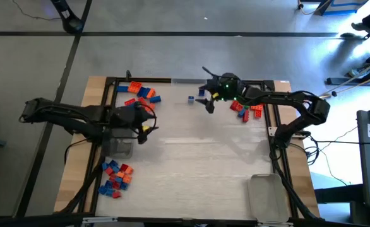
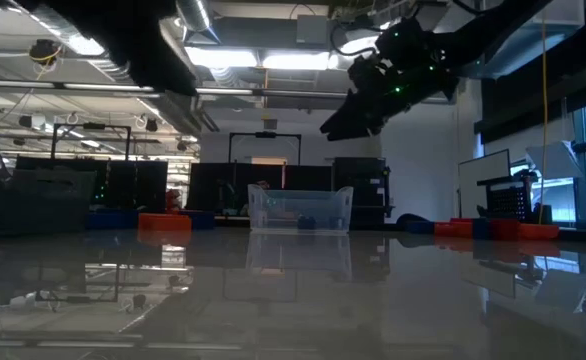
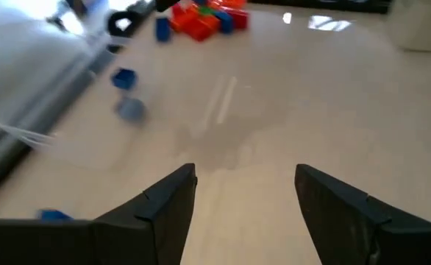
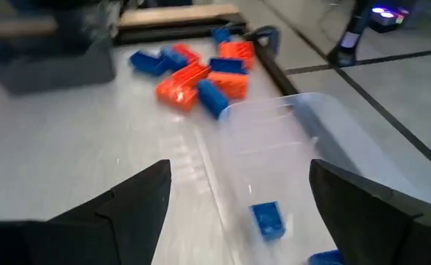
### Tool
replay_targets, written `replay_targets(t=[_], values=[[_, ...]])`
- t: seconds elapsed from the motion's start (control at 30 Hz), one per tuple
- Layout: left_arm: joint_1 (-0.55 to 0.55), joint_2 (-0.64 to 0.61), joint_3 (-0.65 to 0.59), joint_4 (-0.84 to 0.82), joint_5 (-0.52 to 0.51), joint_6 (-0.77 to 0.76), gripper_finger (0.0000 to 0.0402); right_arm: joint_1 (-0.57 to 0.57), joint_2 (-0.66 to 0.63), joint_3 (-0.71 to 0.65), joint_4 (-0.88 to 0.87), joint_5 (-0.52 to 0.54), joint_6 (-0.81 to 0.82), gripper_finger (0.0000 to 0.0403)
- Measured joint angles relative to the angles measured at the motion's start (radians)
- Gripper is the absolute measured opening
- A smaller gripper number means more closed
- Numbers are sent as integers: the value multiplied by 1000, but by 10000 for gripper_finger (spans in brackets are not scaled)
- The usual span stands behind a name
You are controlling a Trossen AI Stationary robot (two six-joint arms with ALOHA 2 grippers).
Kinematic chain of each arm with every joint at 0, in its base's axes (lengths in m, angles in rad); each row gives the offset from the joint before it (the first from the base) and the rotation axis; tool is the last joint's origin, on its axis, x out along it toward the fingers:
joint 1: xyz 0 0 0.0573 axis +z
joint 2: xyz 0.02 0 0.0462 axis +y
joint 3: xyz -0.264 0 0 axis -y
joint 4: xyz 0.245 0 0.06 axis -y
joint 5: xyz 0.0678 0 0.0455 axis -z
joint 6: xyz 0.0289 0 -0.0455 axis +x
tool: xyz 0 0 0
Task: Sort blocks by size
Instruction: Put the orange 4 stud game piece into the transparent bin
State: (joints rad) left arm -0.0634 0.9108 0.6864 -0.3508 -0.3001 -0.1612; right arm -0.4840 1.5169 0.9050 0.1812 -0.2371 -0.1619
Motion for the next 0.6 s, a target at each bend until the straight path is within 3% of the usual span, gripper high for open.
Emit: replay_targets(t=[0.3,0.47,0.6], values=[[-271,24,104,-282,23,-368,221,75,0,0,-7,0,-30,321],[-435,77,103,-296,72,-589,221,79,0,0,-12,0,-30,321],[-497,108,104,-306,73,-640,221,79,0,0,-26,0,-29,321]])
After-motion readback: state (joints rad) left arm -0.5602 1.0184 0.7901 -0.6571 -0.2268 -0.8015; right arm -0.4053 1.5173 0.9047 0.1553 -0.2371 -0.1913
